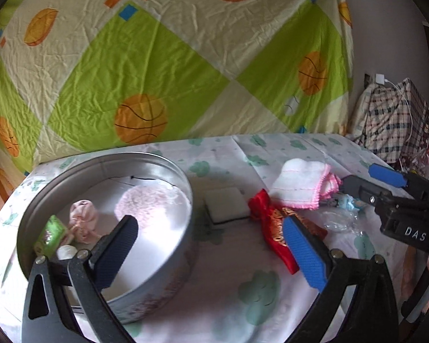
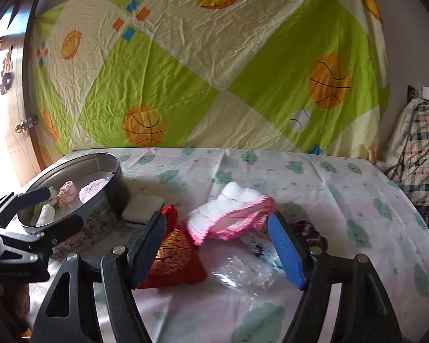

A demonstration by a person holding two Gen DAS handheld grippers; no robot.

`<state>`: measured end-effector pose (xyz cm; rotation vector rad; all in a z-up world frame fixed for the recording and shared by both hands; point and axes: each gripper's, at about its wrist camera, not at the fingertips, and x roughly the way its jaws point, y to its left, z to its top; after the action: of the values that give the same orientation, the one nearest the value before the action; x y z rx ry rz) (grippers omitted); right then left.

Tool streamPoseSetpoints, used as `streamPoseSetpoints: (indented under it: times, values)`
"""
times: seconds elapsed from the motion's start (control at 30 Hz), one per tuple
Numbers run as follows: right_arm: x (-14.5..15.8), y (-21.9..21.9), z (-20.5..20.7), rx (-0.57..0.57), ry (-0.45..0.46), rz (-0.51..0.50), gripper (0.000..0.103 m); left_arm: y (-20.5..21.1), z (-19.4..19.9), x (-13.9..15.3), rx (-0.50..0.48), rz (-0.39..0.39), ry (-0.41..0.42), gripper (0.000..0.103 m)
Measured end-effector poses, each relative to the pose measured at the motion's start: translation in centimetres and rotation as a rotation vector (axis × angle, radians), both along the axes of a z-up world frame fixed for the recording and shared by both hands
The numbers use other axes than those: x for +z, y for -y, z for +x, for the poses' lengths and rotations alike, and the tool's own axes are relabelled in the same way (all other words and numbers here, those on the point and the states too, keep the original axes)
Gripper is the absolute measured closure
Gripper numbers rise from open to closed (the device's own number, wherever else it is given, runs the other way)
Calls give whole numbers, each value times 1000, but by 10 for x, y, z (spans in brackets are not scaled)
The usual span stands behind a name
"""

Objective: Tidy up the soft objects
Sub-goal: 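Grasp the red drawstring pouch with the left tool, then grasp clear plastic bag with right tool while left tool holds red pouch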

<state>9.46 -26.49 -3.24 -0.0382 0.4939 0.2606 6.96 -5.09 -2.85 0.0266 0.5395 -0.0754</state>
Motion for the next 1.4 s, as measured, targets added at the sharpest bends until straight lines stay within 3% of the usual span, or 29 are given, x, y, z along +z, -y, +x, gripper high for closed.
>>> streamPoseSetpoints:
  times: [0.23,0.43,0.5,0.63,0.7,0.73,0.83,1.13,1.3,1.4]
  values:
    - [-6,33,0,-42,-5,49,27,66,31,-24,-91,28,-108,1]
    - [-13,47,2,-66,-10,55,27,92,55,-43,-116,53,-205,3]
    - [-16,54,3,-74,-21,68,27,92,61,-47,-119,44,-239,12]
    - [-21,59,6,-87,-42,78,27,93,70,-54,-155,6,-291,55]
    - [-21,56,7,-84,-48,79,27,93,72,-57,-192,-13,-317,67]
    - [-21,55,7,-77,-49,79,27,93,71,-57,-200,-22,-315,77]
    - [-25,42,10,-48,-84,39,27,91,68,-56,-223,-38,-311,84]
    - [-44,29,32,29,-243,9,27,81,46,-40,-206,-39,-180,86]
    - [-48,22,34,27,-256,-26,27,71,35,-31,-176,-59,-103,86]
    - [-42,21,26,29,-201,-24,27,64,32,-28,-158,-73,-75,86]
